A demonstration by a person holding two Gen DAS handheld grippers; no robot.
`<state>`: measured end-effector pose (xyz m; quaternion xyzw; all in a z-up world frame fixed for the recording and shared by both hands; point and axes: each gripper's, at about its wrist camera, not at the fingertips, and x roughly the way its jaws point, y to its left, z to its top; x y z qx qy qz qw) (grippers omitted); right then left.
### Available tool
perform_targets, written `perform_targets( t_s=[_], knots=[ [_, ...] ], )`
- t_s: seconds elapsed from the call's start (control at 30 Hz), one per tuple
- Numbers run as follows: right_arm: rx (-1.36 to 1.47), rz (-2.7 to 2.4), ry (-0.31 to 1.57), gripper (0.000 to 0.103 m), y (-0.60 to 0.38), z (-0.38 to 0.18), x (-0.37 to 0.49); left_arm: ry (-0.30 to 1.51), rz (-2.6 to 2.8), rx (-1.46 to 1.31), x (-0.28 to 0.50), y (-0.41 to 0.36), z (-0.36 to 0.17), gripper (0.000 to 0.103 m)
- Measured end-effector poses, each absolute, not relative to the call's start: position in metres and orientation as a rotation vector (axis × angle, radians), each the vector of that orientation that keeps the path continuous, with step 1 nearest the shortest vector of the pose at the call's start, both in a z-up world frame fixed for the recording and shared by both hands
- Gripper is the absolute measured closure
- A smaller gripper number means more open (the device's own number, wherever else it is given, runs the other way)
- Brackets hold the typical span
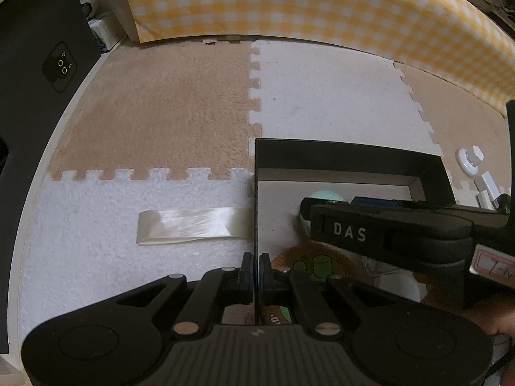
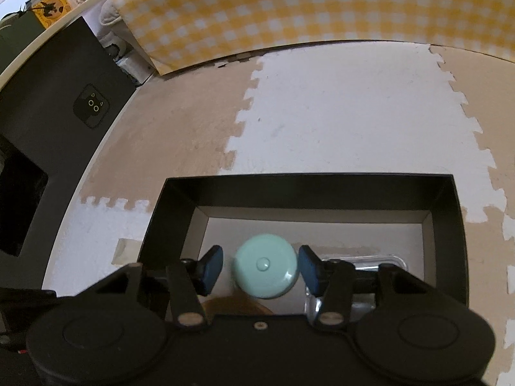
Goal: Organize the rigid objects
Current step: 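Carry the mint-green tape measure into the black box and open the right tool, then move the right tool to the white plastic holder and grasp it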
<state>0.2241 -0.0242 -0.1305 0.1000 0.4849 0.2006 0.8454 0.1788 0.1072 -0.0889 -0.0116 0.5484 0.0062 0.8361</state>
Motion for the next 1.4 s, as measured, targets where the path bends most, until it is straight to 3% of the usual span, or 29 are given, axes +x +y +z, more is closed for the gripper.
perform_targets(
  t_s=[0.27, 0.63, 0.9, 1.2, 1.4],
  knots=[
    [0.236, 0.432, 1.003, 0.048, -0.043, -0.114, 0.215, 1.158, 0.018, -0.026, 0.179, 0.106, -0.089, 0.1],
    [0.146, 0.477, 0.885, 0.045, -0.076, -0.045, 0.185, 1.146, 0.032, -0.034, 0.177, 0.106, -0.089, 0.1],
    [0.076, 0.422, 0.791, 0.022, -0.125, -0.008, 0.167, 1.129, 0.04, -0.031, 0.174, 0.105, -0.09, 0.101],
    [0.096, 0.242, 0.75, 0.005, -0.191, -0.003, 0.167, 1.129, 0.054, -0.055, 0.171, 0.106, -0.088, 0.101],
    [0.155, 0.108, 0.778, 0.003, -0.239, -0.039, 0.173, 1.131, 0.064, -0.057, 0.171, 0.105, -0.088, 0.101]
  ],
)
